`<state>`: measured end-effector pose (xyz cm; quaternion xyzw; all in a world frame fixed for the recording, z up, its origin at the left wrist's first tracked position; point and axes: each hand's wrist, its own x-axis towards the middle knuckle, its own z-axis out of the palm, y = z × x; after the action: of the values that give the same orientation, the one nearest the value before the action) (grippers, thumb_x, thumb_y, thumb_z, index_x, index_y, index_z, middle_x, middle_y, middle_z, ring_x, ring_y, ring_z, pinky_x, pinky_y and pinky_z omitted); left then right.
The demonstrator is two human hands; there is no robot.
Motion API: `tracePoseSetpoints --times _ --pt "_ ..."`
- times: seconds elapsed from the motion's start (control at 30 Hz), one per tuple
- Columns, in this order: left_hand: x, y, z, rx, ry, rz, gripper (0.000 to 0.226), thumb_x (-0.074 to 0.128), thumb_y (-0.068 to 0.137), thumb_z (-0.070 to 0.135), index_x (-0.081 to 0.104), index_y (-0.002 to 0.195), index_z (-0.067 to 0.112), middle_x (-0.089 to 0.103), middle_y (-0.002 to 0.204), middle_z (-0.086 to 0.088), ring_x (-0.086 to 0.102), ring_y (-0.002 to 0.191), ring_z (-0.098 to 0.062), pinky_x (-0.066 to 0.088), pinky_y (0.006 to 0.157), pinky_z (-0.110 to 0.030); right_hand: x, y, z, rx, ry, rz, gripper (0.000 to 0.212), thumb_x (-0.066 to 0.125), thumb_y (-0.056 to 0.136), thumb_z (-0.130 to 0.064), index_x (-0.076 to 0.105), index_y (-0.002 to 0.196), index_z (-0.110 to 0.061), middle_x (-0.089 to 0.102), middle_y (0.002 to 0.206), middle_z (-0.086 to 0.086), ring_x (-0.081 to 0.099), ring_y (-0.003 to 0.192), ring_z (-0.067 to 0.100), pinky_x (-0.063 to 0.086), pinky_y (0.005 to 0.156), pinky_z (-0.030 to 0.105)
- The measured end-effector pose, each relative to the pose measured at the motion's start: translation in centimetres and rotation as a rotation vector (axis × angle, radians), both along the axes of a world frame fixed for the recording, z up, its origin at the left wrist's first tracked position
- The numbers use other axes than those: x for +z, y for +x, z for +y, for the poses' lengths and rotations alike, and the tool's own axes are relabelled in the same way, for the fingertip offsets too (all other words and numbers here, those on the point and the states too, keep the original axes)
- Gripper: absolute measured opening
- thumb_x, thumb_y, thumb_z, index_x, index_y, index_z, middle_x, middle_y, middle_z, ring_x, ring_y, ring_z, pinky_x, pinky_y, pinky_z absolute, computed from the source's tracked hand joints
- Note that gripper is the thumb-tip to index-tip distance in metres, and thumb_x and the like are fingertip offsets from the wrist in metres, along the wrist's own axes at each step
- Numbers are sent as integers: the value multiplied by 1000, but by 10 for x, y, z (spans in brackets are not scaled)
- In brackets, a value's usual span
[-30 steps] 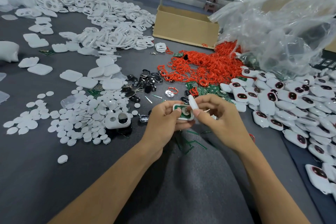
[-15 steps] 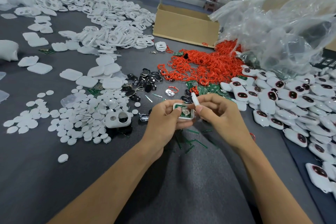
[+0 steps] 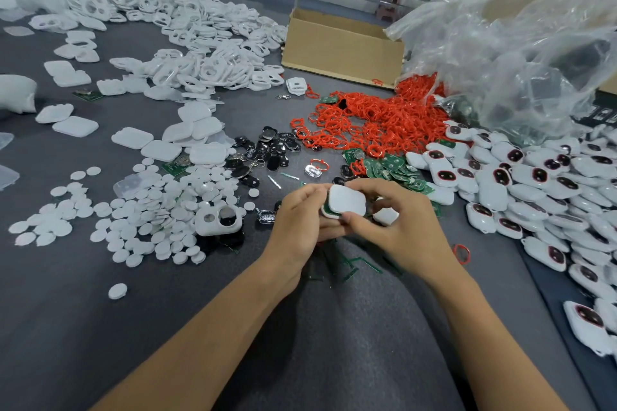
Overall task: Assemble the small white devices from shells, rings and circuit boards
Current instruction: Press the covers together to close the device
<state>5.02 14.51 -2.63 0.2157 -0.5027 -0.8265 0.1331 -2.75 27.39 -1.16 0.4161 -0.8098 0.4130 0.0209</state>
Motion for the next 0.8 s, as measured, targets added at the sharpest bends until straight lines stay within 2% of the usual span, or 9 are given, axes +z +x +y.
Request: tracePoseSetpoints --times 0.1,0.27,0.43,0.63,0.8 --pt "1 0 0 -7 -5 -11 28 40 104 16 64 111 4 72 90 -11 68 61 -12 59 60 -26 -1 0 -1 -17 26 35 37 80 74 -19 70 110 -19 69 101 -5 61 86 17 50 80 36" --pt "0 2 1 -30 -64 -3 28 40 104 14 67 99 9 73 91 -13 69 68 -14 61 68 -28 0 0 -2 37 39 24 36 79 76 -18 70 111 -16 70 105 -5 62 88 16 51 77 39" --pt "-1 1 0 -26 -45 7 24 45 103 12 63 111 0 74 93 -19 73 74 -20 61 70 -29 2 0 -3 67 4 -76 33 77 77 -8 71 109 -13 70 102 0 64 90 15 53 77 31" --pt "2 3 -2 -44 56 29 26 49 101 12 69 88 0 75 80 -16 73 68 -18 61 70 -28 0 0 -8 42 -38 -145 33 78 75 -4 72 107 -9 71 100 3 64 85 24 53 78 36" --pt "2 3 0 12 5 -6 22 49 100 6 67 103 -6 72 93 -25 71 73 -25 62 69 -32 -1 1 -10 23 -57 -213 35 79 71 1 74 101 -15 71 95 2 62 80 28 53 74 35"
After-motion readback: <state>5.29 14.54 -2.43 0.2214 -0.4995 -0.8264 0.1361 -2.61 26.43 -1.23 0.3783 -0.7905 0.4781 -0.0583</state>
